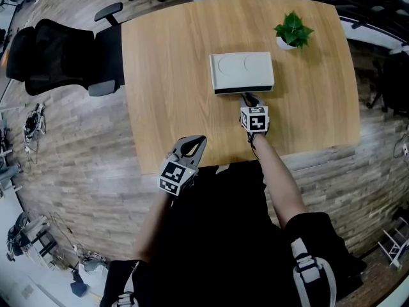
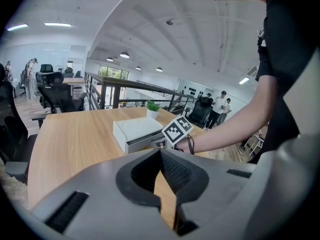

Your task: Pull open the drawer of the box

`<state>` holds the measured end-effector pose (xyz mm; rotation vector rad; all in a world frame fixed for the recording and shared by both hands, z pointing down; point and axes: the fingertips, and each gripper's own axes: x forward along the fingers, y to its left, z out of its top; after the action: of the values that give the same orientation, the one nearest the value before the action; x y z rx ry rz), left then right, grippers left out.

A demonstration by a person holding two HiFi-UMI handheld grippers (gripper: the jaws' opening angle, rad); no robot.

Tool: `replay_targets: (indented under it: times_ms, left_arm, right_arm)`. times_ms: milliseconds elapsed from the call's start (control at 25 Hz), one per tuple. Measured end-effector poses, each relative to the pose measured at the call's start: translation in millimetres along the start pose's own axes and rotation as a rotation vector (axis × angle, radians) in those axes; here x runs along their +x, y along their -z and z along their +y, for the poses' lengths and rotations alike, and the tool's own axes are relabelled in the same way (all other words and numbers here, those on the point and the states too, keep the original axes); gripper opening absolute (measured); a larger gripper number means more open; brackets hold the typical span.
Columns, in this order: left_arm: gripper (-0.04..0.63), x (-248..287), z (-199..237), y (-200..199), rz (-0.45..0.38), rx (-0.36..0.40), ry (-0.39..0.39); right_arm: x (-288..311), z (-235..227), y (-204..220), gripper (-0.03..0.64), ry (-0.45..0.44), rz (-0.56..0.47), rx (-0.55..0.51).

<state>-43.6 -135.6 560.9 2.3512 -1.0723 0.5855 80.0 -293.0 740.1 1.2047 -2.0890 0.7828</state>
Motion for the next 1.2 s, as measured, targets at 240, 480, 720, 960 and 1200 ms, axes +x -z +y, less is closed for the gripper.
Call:
replay_targets:
  times_ms: [240, 480, 720, 960, 1200]
  left_arm:
    - [0.021, -3, -4, 0, -0.001, 0.011, 0.014]
    - [0.021, -4, -10, 2, -0.001, 0.026, 0.029]
    - [0.021, -9, -15, 5, 0.0, 0.037, 0.046]
    - [0.021, -13, -18, 6, 0.0, 0.053, 0.065]
    - [0.021, -17, -21, 6, 0.001, 0.079, 0.086]
  right_arm:
    - [-7, 4, 8, 0.081, 0.004, 0.006, 0.011]
    - [-12, 5, 15, 0.081, 0.015, 0.008, 0.023]
    - [-20, 9, 23, 0.081, 0.023, 0.011, 0.026]
    - [-27, 12, 31, 0.081, 0.036, 0.017, 0.033]
    - [-29, 13, 33, 0.081, 0.058, 0.019, 0.035]
